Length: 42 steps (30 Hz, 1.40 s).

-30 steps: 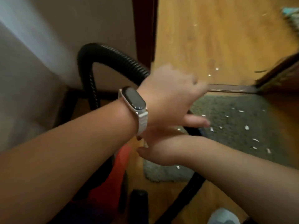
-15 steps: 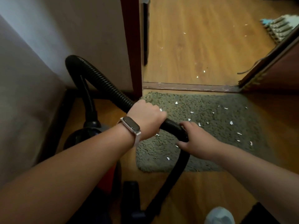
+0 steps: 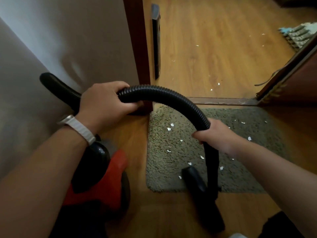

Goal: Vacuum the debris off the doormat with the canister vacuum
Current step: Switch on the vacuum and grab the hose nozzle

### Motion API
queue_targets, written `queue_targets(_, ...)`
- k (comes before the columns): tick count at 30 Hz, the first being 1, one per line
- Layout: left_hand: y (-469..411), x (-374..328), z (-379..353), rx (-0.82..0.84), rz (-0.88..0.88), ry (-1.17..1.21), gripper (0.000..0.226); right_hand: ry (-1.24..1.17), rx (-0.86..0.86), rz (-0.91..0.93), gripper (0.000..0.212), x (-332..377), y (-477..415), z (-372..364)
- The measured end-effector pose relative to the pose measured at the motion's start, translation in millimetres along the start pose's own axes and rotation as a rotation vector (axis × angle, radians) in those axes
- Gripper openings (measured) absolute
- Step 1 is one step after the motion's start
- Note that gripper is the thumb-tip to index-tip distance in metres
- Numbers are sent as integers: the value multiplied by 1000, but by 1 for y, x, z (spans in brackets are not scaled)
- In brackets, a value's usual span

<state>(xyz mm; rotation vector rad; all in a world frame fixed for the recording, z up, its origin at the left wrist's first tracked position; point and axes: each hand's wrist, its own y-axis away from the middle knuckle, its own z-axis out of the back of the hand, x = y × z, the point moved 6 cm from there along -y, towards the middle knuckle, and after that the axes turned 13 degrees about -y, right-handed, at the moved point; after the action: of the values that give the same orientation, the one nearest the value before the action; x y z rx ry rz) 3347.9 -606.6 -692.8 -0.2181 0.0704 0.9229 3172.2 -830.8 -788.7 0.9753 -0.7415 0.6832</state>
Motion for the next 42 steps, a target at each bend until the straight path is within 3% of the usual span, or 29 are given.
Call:
queue_targets(4,-6,-15,-18,-123,-86,-307,36,133,-172,52,19,20,-12,28)
queue_targets(7,4,-46,-32,-243,-182,-403,38,285,-75,58,27,31,-11,13)
queue_targets(12,19,-86,-59,-302,-408,-332,23,485,113,77,26,54,-8,-21)
queue_targets(14,14,-87,-56,-318,-464,-298,16,495,130,88,23,61,-4,-22)
queue_targets(17,8,-87,-54,-257,-475,-213,24,480,85,154,19,66,7,-13)
queue_targets(21,6,-91,-69,38,-318,-121,31,628,-15,267,24,61,18,3)
queue_targets(24,1,-94,-72,215,-207,45,23,683,-86,330,29,57,18,18)
queue_targets(29,-4,-112,-89,597,-68,604,22,800,-291,442,31,51,17,58)
queue_targets(33,13,-128,-109,1033,-29,833,27,794,-143,507,24,35,5,61)
queue_targets(35,24,-140,-115,1114,10,836,27,791,-9,497,20,25,-3,67)
queue_targets(37,30,-152,-118,1024,60,728,25,798,82,495,18,18,-8,78)
queue_targets(38,30,-156,-116,889,45,590,23,802,118,492,16,16,-10,83)
queue_targets(41,25,-179,-89,222,-178,-69,22,784,205,490,14,11,-10,94)
queue_targets(42,27,-191,-81,67,-236,-168,24,775,218,499,14,11,-9,98)
